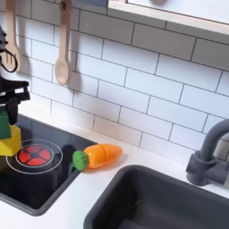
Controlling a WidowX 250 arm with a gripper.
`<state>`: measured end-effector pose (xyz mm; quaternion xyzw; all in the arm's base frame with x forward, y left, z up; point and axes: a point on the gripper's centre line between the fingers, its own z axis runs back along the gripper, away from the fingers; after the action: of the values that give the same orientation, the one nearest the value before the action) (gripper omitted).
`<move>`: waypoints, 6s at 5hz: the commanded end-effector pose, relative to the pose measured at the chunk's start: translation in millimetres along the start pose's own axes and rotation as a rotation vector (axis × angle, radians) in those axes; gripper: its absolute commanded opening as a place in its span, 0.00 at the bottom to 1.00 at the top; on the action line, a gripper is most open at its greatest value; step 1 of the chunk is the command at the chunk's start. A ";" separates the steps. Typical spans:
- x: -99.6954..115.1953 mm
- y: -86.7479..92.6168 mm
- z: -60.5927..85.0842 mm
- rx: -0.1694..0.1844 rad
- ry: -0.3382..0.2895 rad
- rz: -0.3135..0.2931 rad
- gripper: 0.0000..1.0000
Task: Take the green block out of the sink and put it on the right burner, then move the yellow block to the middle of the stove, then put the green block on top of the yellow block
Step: 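Put the green block on top of the yellow block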
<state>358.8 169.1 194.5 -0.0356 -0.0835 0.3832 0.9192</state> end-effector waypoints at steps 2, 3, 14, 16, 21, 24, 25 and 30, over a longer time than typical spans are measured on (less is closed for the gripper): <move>0.4 0.9 -0.5 0.000 -0.003 -0.011 0.00; 1.5 0.0 -0.5 -0.002 0.000 0.002 0.00; 3.9 -7.9 2.9 0.000 -0.023 0.031 0.00; 2.3 -5.1 -3.1 0.006 -0.022 0.025 0.00; 1.1 -1.4 -2.7 0.012 -0.041 0.058 1.00; 1.7 -7.3 4.2 0.006 -0.052 0.065 1.00; 0.2 -11.2 11.5 -0.010 -0.056 0.055 1.00; 9.9 -17.9 22.9 -0.047 -0.070 0.076 1.00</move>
<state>375.4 162.5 217.0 -0.0478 -0.1182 0.4171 0.8999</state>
